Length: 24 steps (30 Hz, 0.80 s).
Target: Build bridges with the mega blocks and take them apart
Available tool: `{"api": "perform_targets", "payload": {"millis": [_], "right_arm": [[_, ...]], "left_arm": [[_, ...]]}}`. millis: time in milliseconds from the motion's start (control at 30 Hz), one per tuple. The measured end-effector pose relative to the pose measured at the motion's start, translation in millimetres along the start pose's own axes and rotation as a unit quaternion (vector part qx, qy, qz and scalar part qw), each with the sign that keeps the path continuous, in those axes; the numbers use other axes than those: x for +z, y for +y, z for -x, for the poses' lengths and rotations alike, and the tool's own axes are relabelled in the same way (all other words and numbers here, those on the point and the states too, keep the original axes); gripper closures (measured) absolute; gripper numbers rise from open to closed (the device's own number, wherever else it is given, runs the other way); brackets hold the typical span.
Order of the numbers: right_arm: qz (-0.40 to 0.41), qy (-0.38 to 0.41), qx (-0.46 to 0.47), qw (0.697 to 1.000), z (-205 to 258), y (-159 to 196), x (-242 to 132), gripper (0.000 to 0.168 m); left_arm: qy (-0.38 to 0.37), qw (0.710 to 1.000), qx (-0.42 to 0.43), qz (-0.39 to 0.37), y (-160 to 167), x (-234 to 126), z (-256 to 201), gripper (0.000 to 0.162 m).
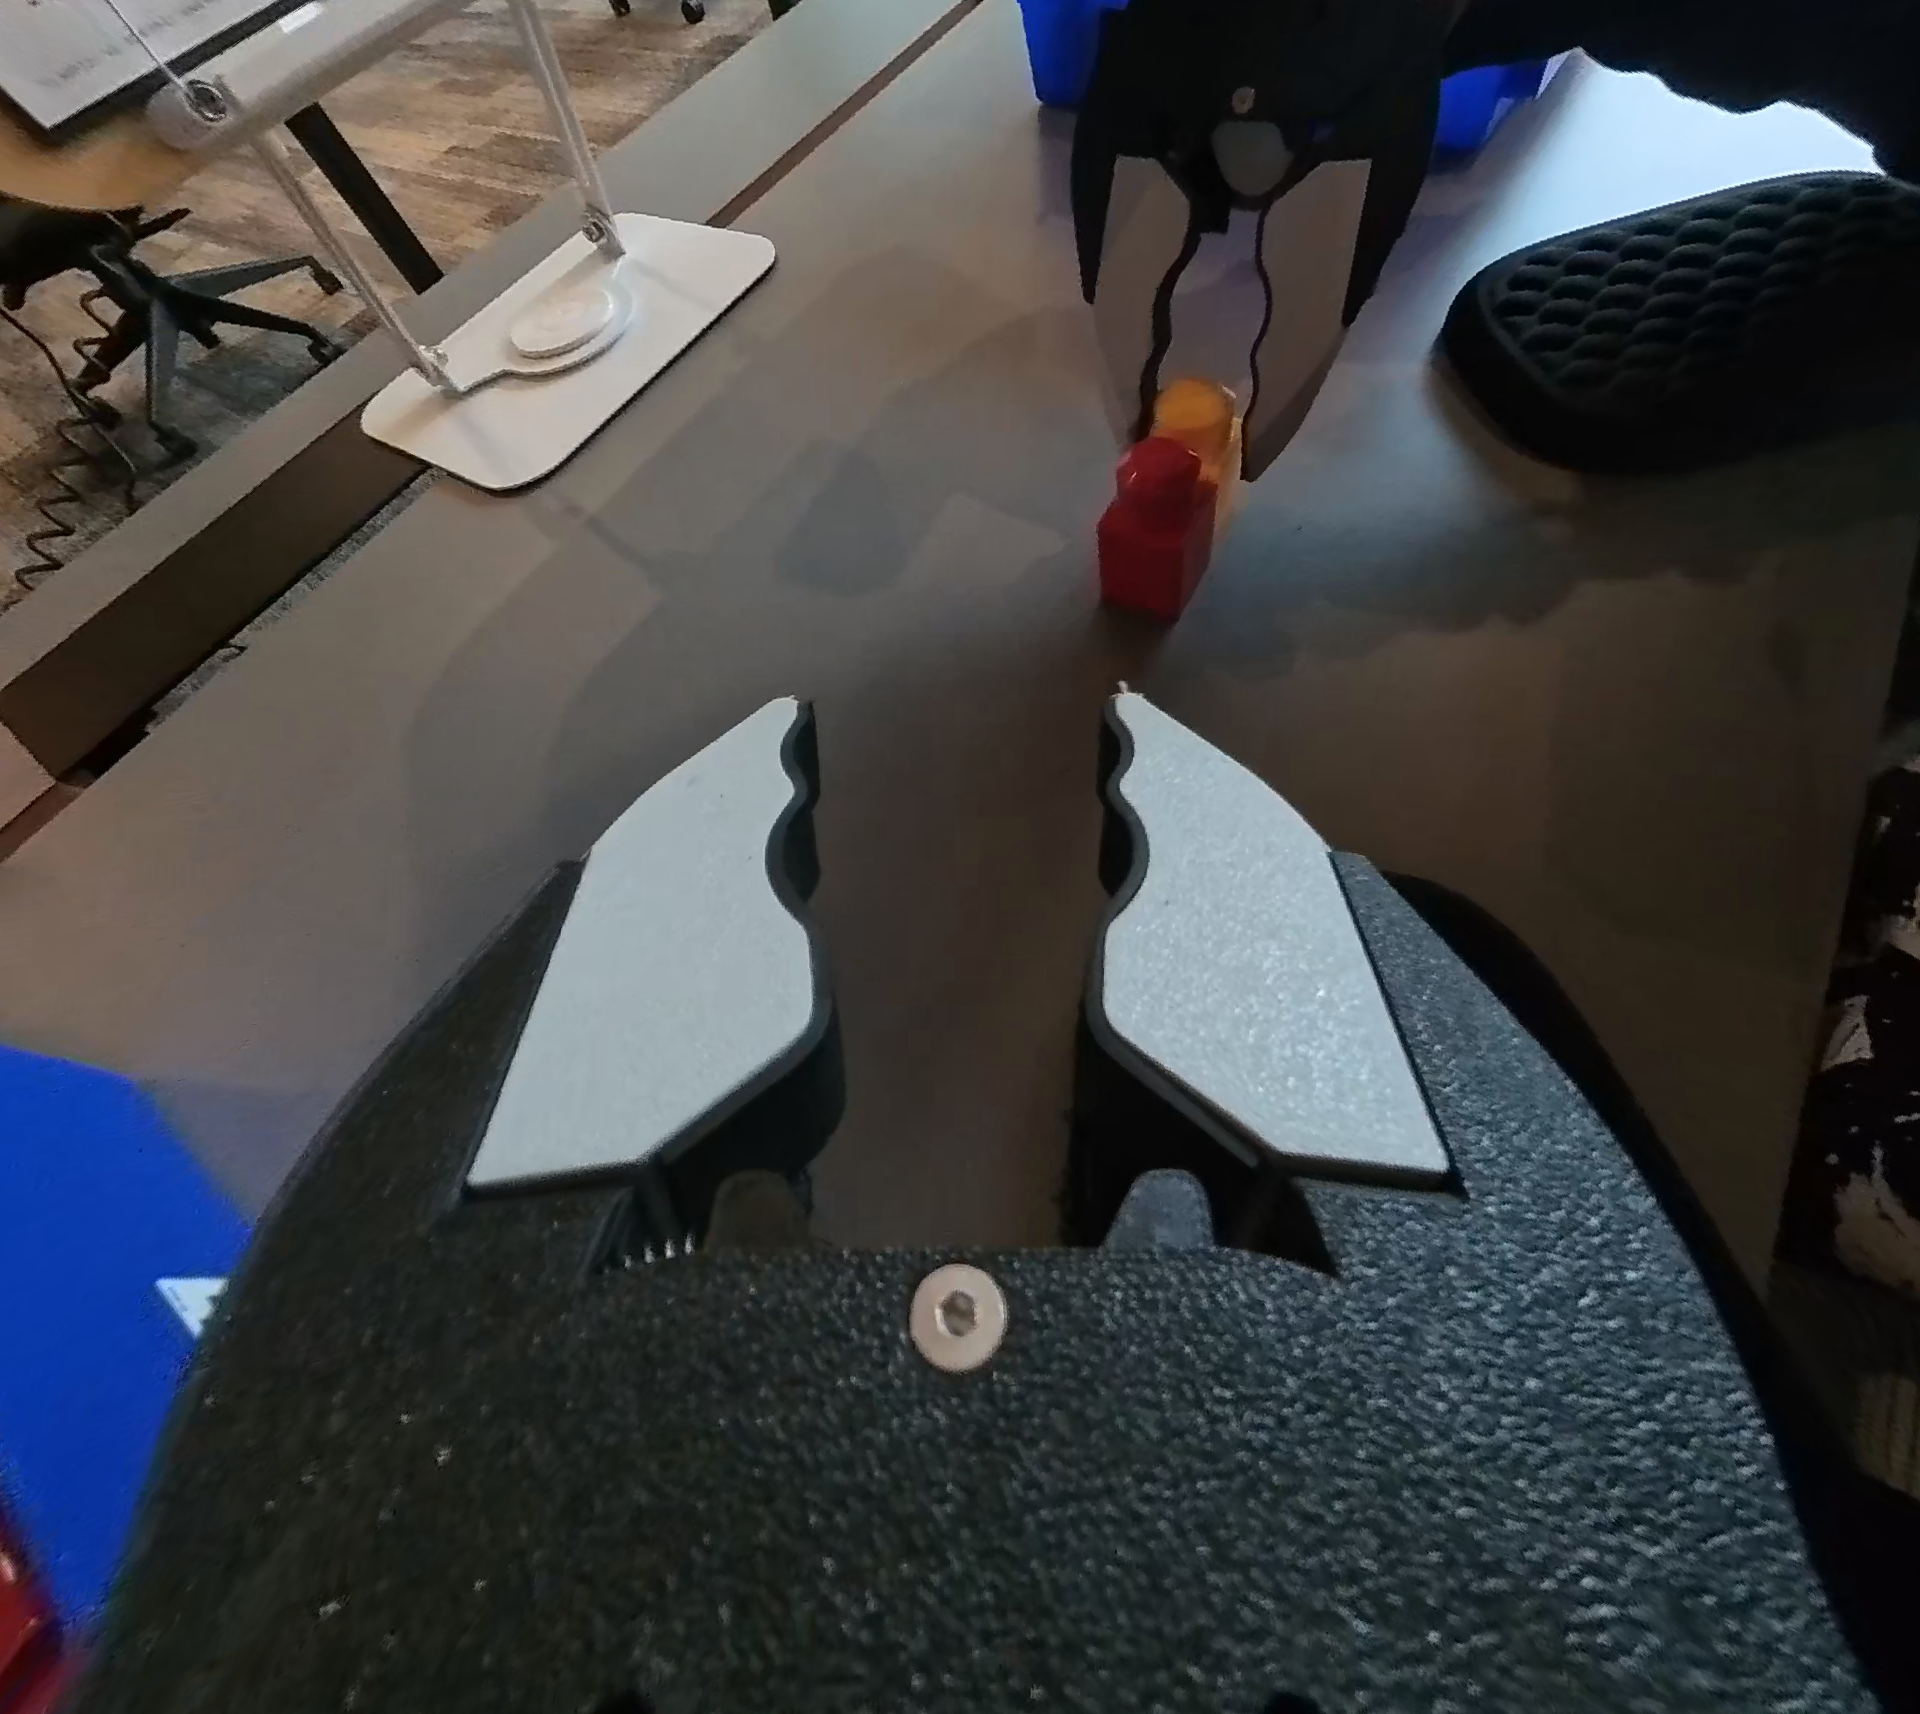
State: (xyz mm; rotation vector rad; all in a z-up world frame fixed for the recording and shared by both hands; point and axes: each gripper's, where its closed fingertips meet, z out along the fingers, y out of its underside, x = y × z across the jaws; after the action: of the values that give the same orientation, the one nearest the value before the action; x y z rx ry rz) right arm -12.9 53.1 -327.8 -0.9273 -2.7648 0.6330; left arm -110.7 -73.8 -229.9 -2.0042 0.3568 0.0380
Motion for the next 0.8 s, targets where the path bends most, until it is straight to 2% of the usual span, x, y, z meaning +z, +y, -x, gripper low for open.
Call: {"api": "perform_targets", "payload": {"millis": [800], "right_arm": [[0.012,0.018,0.023,1.0,-0.7,-0.9,1.4,0.135]], "left_arm": [[-0.006,1.0,0.004,0.0,3.2,-5.5,0.7,0.11]]}}
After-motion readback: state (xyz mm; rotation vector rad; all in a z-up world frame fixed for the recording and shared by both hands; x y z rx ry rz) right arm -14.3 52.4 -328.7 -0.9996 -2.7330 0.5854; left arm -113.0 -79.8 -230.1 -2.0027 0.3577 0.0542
